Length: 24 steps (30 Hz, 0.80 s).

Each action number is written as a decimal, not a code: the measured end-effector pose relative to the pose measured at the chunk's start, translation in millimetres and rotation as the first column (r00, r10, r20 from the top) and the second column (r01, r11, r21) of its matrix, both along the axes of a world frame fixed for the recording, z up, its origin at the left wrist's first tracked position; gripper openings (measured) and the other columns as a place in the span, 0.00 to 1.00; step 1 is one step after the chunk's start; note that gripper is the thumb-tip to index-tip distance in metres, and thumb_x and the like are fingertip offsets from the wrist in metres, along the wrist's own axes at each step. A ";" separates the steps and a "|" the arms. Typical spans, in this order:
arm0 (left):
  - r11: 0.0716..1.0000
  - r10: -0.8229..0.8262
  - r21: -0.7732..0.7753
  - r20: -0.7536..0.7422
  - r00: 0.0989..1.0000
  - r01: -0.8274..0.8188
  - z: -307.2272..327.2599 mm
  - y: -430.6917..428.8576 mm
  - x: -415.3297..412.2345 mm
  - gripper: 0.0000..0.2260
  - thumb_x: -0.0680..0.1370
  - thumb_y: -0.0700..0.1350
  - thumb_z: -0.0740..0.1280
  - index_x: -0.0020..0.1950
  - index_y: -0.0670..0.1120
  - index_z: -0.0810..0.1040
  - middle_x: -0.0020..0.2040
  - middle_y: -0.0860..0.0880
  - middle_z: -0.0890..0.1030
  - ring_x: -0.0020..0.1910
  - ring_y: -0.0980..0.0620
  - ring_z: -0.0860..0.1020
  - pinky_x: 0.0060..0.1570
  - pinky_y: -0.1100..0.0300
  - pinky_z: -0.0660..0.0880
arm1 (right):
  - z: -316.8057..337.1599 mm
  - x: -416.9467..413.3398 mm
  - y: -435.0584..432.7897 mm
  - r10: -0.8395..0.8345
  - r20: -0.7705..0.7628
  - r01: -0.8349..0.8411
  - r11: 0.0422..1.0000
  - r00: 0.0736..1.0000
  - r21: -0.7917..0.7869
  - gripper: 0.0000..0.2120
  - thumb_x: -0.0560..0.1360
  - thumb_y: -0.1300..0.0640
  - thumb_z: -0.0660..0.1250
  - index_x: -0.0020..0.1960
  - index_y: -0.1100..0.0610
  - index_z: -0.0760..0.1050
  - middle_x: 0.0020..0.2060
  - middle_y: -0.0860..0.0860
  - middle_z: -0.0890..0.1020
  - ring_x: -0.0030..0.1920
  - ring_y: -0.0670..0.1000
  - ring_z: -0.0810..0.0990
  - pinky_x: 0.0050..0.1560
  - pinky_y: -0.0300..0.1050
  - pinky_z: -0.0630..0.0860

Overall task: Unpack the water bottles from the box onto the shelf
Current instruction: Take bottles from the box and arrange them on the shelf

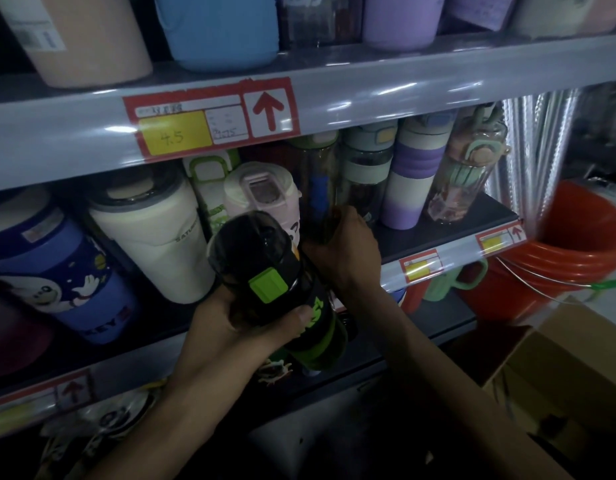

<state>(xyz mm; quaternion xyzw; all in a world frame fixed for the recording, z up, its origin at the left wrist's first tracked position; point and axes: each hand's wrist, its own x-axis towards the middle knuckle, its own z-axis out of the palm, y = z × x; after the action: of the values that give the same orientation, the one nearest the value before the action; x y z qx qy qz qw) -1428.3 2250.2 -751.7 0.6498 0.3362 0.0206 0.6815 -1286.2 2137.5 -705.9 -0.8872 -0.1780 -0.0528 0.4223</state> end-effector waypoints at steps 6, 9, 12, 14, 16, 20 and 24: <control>0.998 0.054 0.004 0.194 0.980 -0.055 18.0 -15.3 -12.0 0.20 0.59 0.50 0.82 0.49 0.51 0.82 0.39 0.60 0.86 0.38 0.65 0.84 0.37 0.69 0.79 | -1.0 0.3 -0.2 -0.020 0.029 0.019 0.999 0.999 0.030 0.28 0.70 0.42 0.75 0.61 0.57 0.70 0.58 0.55 0.79 0.56 0.61 0.79 0.46 0.49 0.71; 0.995 0.027 0.086 0.286 0.958 -0.054 43.3 -30.0 -26.3 0.21 0.58 0.46 0.83 0.49 0.49 0.85 0.43 0.53 0.88 0.41 0.58 0.86 0.38 0.66 0.81 | -0.9 1.3 0.5 -0.035 0.026 0.035 0.999 0.999 0.018 0.26 0.71 0.43 0.74 0.60 0.57 0.72 0.57 0.55 0.78 0.55 0.61 0.79 0.47 0.49 0.72; 0.989 -0.024 0.148 0.356 0.934 -0.031 55.4 -36.0 -33.6 0.25 0.58 0.44 0.84 0.53 0.46 0.84 0.44 0.52 0.88 0.46 0.53 0.87 0.44 0.62 0.83 | -1.4 0.5 0.0 -0.025 0.032 0.024 0.999 0.999 0.035 0.24 0.71 0.44 0.74 0.60 0.57 0.73 0.57 0.55 0.79 0.54 0.60 0.79 0.45 0.46 0.68; 0.980 -0.046 0.199 0.362 0.931 -0.029 59.6 -39.2 -36.3 0.21 0.62 0.40 0.81 0.54 0.42 0.84 0.40 0.57 0.87 0.44 0.59 0.86 0.42 0.69 0.80 | -1.2 0.1 -1.2 -0.038 0.036 0.036 0.999 0.999 0.039 0.25 0.71 0.44 0.74 0.60 0.57 0.73 0.57 0.55 0.80 0.55 0.60 0.79 0.45 0.44 0.66; 0.973 -0.074 0.231 0.378 0.923 -0.016 66.7 -42.7 -39.7 0.17 0.67 0.32 0.78 0.53 0.42 0.82 0.38 0.60 0.86 0.42 0.65 0.84 0.42 0.74 0.77 | 0.5 0.2 -4.4 -0.059 0.053 0.057 0.998 0.997 0.038 0.24 0.71 0.45 0.74 0.60 0.57 0.73 0.57 0.55 0.79 0.55 0.60 0.79 0.45 0.45 0.67; 0.976 -0.082 0.217 0.430 0.899 -0.015 72.3 -43.8 -51.8 0.23 0.64 0.42 0.81 0.58 0.44 0.83 0.49 0.50 0.88 0.52 0.52 0.86 0.52 0.61 0.81 | 8.0 -4.4 -15.1 -0.065 0.134 0.063 0.998 0.989 0.016 0.19 0.72 0.48 0.73 0.58 0.56 0.75 0.54 0.55 0.80 0.53 0.60 0.80 0.46 0.47 0.71; 0.974 -0.051 0.220 0.453 0.890 -0.056 76.9 -47.1 -57.6 0.22 0.66 0.41 0.80 0.58 0.42 0.82 0.50 0.49 0.88 0.53 0.52 0.86 0.52 0.60 0.81 | 16.5 -15.5 -28.2 -0.003 0.153 -0.002 1.000 0.988 0.031 0.18 0.72 0.51 0.73 0.59 0.56 0.76 0.54 0.55 0.82 0.53 0.61 0.80 0.48 0.49 0.75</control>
<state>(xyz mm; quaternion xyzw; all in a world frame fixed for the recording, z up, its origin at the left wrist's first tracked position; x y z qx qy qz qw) -1485.9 2203.1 -674.8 0.6999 0.1631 0.2114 0.6624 -1301.7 2109.3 -689.4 -0.8740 -0.2088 -0.1236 0.4209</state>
